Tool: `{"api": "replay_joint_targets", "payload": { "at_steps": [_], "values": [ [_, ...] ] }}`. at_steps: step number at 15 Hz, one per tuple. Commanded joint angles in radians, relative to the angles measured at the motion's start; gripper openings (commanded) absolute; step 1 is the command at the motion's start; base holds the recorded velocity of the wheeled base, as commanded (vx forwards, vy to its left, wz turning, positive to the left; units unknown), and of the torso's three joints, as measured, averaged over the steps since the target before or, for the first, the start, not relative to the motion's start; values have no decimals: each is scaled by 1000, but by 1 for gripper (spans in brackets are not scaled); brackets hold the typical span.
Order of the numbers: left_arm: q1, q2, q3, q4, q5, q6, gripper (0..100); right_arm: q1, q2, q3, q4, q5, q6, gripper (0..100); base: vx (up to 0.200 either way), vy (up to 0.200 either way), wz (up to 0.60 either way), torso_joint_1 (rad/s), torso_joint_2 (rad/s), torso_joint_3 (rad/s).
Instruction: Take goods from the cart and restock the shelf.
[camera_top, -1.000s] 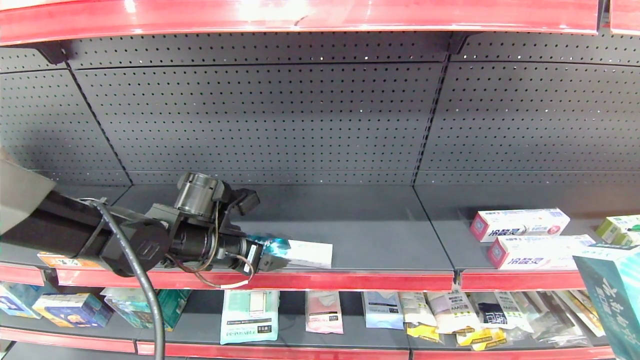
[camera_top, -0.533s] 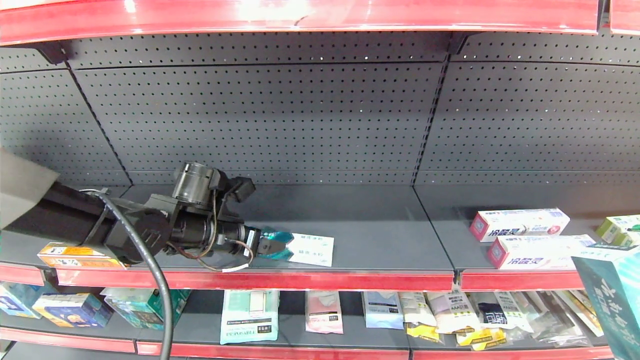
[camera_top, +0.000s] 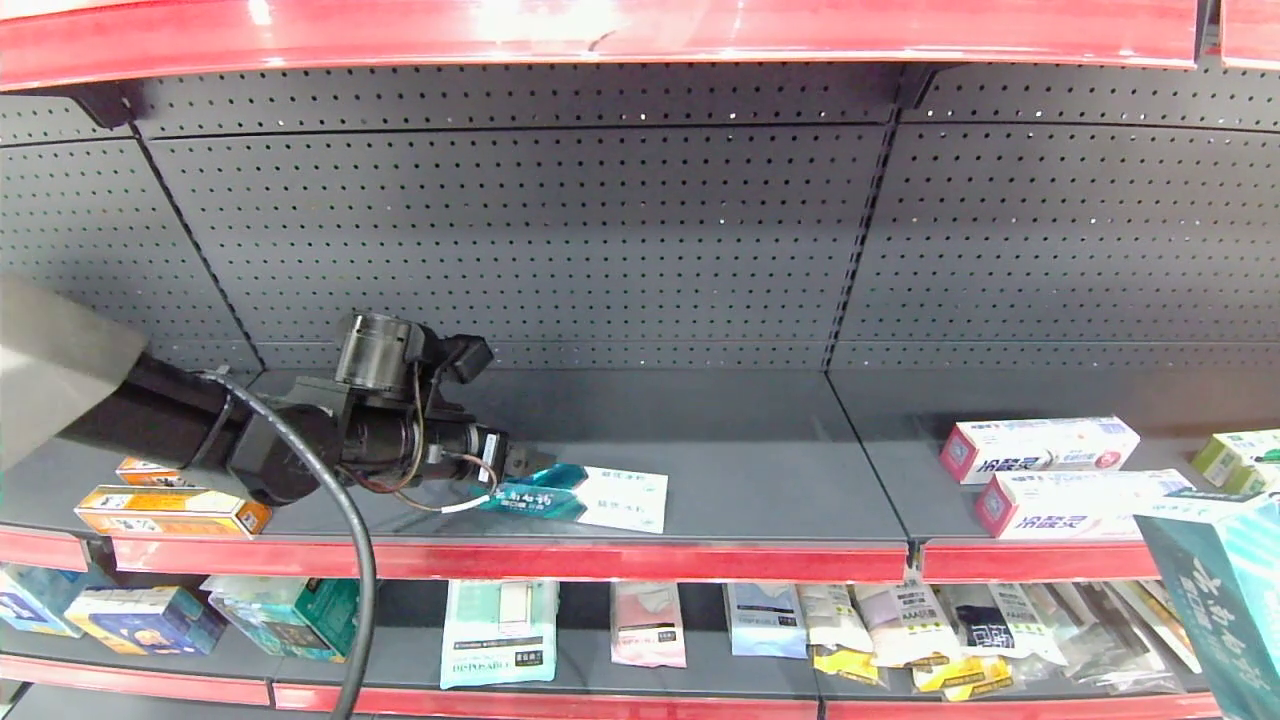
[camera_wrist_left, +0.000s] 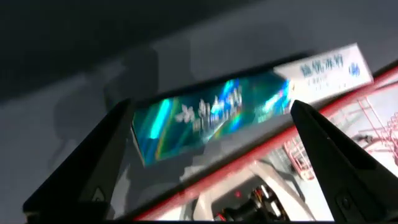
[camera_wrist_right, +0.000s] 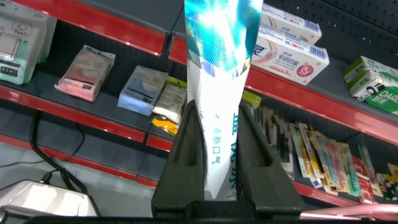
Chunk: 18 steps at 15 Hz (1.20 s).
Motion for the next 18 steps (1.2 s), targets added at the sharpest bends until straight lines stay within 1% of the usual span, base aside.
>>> {"api": "replay_joint_targets", "payload": {
  "at_steps": [1,2,4,5,6,7,8,18],
  "values": [
    [-7,60,-36,-13,2,-1,100,0,2,0,0,0,-1,0,0,0,0,0,0,0],
    [-10,75,-56,-9,5,-4,100,0,0,0,0,-1,-1,0,0,0,0,0,0,0],
    [-10,89,-61,-3,9,-13,100,0,0,0,0,-1,-1,0,0,0,0,0,0,0],
    [-10,100,-64,-4,13,-27,100,0,0,0,0,-1,-1,0,0,0,0,0,0,0],
    [-10,108,-68,-6,17,-45,100,0,0,0,0,-1,-2,0,0,0,0,0,0,0],
    [-10,117,-78,-7,28,-77,100,0,0,0,0,-1,-1,0,0,0,0,0,0,0],
    [-10,121,-82,-9,36,-102,100,0,0,0,0,-1,-1,0,0,0,0,0,0,0],
    [-10,118,-67,-1,36,-107,100,0,2,0,0,0,-2,0,0,0,0,0,0,0]
  ]
}}
